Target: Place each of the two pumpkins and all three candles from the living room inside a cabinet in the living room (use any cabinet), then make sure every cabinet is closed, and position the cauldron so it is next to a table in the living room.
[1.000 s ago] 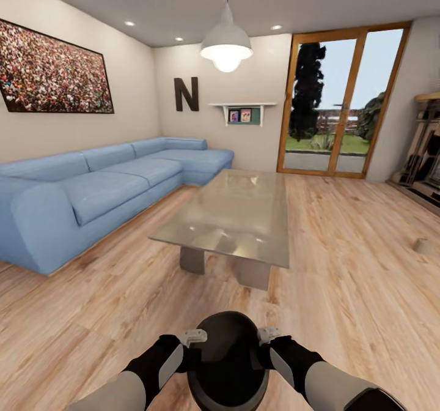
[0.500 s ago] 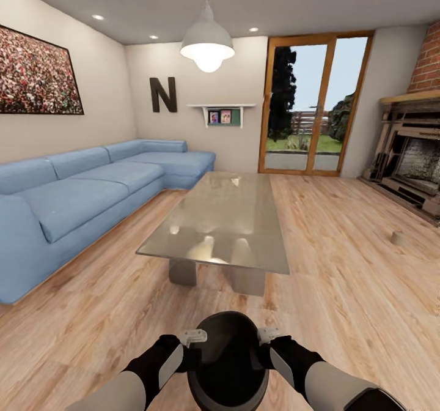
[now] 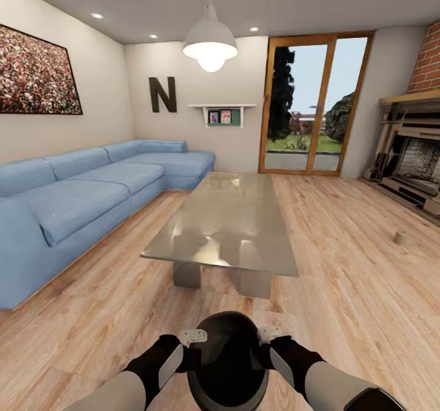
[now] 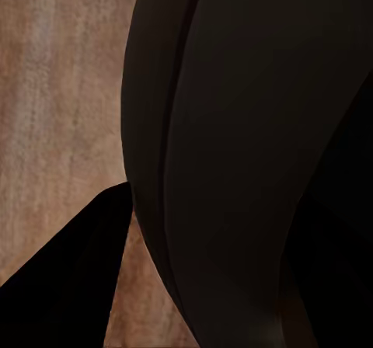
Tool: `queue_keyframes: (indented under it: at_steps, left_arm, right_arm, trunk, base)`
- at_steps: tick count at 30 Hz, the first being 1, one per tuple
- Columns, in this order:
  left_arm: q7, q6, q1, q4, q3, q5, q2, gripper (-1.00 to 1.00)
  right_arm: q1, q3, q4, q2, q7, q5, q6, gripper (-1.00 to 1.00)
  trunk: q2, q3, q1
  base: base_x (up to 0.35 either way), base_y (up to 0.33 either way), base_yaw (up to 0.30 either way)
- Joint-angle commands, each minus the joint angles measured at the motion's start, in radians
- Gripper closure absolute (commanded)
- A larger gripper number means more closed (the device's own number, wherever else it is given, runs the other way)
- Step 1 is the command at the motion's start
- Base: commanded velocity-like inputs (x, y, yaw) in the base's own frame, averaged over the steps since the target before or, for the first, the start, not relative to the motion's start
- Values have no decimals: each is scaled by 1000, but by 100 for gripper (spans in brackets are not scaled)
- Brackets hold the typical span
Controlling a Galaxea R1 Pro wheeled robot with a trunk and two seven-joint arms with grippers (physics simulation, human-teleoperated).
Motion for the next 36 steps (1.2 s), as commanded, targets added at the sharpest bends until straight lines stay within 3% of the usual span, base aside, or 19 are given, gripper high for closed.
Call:
queue_keyframes:
  at_steps: [1, 10, 17, 28, 36]
  left_arm:
    - [7, 4, -1, -4, -5, 4, 1, 100]
    - [8, 4, -1, -4, -4, 4, 1, 100]
    - [8, 4, -1, -4, -3, 4, 1, 100]
    - [8, 4, -1, -4, -3, 4, 2, 100]
    - [8, 4, -1, -4, -3, 4, 2, 100]
  right_arm:
    - [-1, 12, 0, -1, -1, -8, 4, 100]
    - [-1, 11, 0, -1, -1, -8, 4, 100]
    - [-1, 11, 0, -1, -1, -8, 4, 100]
    - [-1, 10, 0, -1, -1, -8, 4, 100]
    - [-1, 11, 0, -1, -1, -8, 4, 100]
  trunk:
    - [-1, -1, 0]
    - [-1, -1, 0]
    - [-1, -1, 0]
    - [-1, -1, 0]
    - [-1, -1, 0]
  base:
    - [145, 293, -37]
    - [97, 234, -147]
    - [6, 16, -35]
    - [0, 0, -221]
    - [0, 0, -23]
